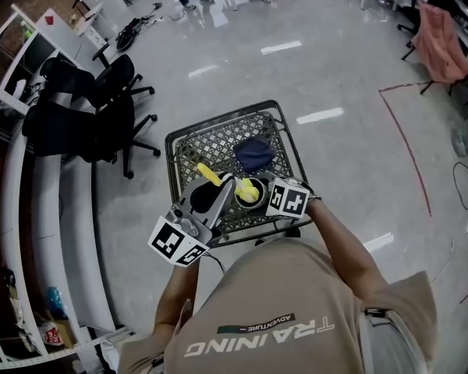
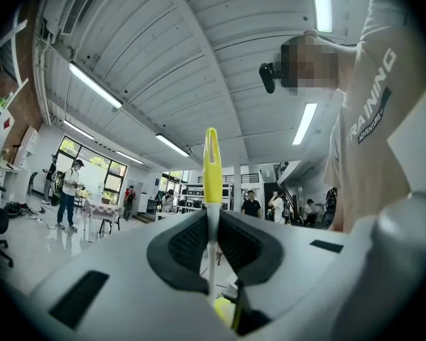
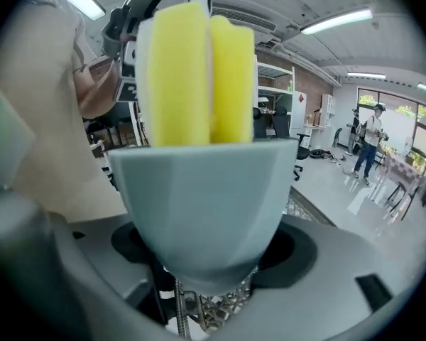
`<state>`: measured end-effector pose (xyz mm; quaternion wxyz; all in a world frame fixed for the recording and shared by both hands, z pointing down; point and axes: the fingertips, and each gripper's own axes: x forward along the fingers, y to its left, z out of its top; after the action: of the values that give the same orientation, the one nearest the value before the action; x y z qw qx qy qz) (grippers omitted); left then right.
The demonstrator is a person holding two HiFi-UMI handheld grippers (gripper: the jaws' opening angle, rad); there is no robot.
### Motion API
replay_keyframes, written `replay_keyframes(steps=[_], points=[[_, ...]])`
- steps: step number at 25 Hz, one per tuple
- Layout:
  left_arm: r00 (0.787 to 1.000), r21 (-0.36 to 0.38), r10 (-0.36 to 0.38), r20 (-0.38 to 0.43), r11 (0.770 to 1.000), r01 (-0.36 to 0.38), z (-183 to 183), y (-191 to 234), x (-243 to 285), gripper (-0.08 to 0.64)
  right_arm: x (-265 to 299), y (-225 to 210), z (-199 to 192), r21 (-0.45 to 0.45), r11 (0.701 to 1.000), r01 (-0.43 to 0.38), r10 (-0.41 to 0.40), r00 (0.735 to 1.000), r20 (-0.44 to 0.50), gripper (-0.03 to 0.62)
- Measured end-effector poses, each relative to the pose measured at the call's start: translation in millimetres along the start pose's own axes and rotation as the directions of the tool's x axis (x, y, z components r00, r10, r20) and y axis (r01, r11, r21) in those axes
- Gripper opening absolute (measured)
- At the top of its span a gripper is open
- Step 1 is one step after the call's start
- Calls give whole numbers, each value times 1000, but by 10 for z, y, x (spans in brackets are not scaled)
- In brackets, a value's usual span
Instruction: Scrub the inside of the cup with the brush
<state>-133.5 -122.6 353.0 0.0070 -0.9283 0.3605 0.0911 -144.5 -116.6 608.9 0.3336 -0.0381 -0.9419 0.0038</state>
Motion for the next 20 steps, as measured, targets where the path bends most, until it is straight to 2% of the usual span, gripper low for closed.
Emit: replay_keyframes(steps=[4,10,14,20], points=[[1000,20,-21,-20,1000,22,-159,-112,34,43,-86,-8,245,26,1000,-10,9,998,60,380],[999,49,-22,-48,999,24,-267,-159,88,43,-137,-11,395,-15,1000,-5,5,1000,21,380],[999,-20,-24,-49,1000,23,-354,-104,63,43,-66,-42,286,-2,1000,-1,1,1000,-19,380],[999,-12,-22,-28,1000,22,-277,-168,40,43,7,-37,-57,37,999,-6,9,998,-63,380]])
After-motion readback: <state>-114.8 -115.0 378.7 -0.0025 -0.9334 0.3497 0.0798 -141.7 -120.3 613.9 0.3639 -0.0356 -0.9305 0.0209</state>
